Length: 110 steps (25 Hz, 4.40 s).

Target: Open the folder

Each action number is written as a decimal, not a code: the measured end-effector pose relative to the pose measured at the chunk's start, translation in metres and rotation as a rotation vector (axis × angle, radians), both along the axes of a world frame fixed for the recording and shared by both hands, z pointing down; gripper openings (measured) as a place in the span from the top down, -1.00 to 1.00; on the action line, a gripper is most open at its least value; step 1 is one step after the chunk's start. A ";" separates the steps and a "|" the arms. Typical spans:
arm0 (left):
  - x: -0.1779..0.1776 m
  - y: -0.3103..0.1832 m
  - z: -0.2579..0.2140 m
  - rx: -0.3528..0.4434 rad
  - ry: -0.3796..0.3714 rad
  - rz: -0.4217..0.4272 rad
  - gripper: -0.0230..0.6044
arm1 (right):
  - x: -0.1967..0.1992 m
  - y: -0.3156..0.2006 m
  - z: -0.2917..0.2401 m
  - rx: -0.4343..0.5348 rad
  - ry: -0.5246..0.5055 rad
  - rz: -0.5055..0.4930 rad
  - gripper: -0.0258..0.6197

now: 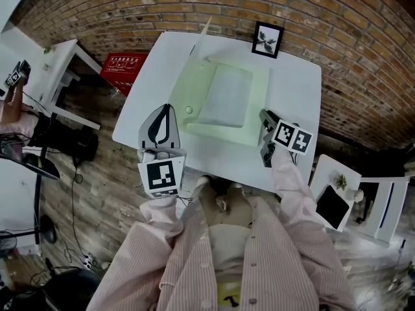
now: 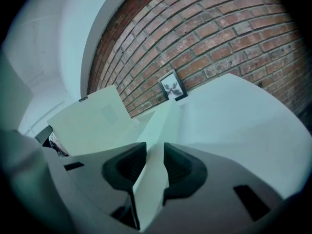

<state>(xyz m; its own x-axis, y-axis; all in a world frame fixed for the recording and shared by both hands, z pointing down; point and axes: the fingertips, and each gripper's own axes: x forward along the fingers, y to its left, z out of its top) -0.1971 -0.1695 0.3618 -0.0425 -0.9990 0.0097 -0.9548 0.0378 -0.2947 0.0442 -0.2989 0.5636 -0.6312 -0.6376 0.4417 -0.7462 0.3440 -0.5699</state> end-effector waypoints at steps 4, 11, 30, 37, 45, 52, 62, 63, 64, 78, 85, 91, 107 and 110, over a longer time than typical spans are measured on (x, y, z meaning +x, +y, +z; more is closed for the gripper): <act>-0.022 -0.001 -0.001 0.001 0.024 -0.013 0.93 | 0.001 0.001 0.000 0.008 0.043 0.011 0.56; -0.073 0.000 0.004 -0.001 0.080 -0.078 0.89 | 0.001 0.001 -0.002 0.021 0.100 0.040 0.56; -0.173 0.001 0.051 -0.093 0.046 -0.281 0.73 | 0.001 0.002 -0.004 0.026 0.173 0.123 0.56; -0.194 0.003 0.073 -0.142 0.013 -0.319 0.68 | 0.003 0.003 -0.004 0.025 0.182 0.155 0.56; -0.223 0.005 0.099 -0.192 0.020 -0.402 0.51 | 0.003 0.003 -0.004 0.023 0.196 0.186 0.56; -0.236 0.000 0.123 -0.290 -0.072 -0.361 0.60 | 0.003 0.003 -0.005 0.023 0.208 0.211 0.56; -0.240 -0.014 0.166 -0.463 -0.063 -0.198 0.94 | 0.003 0.004 -0.005 0.028 0.232 0.235 0.56; -0.241 -0.015 0.169 -0.480 -0.052 -0.185 0.94 | 0.003 0.004 -0.005 0.029 0.235 0.237 0.56; -0.242 -0.017 0.173 -0.497 -0.040 -0.174 0.94 | 0.003 0.004 -0.005 0.031 0.238 0.239 0.56; -0.241 -0.029 0.210 -0.649 -0.002 -0.071 0.95 | 0.003 0.004 -0.006 0.047 0.271 0.258 0.56; -0.234 -0.033 0.217 -0.679 0.006 -0.028 0.95 | 0.003 0.004 -0.007 0.052 0.277 0.262 0.56; -0.233 -0.033 0.230 -0.726 0.013 -0.011 0.95 | 0.002 0.005 -0.006 0.055 0.279 0.269 0.56; -0.232 -0.034 0.246 -0.765 0.052 0.025 0.95 | 0.003 0.004 -0.005 0.054 0.293 0.274 0.56; -0.233 -0.034 0.246 -0.763 0.054 0.030 0.95 | 0.003 0.005 -0.006 0.056 0.291 0.279 0.56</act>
<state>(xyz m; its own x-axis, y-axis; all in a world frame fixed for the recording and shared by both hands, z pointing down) -0.4299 -0.2040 0.6076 0.0042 -0.7152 0.6989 -0.9660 -0.1836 -0.1821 0.0470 -0.2943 0.5581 -0.2841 -0.7947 0.5363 -0.9428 0.1300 -0.3068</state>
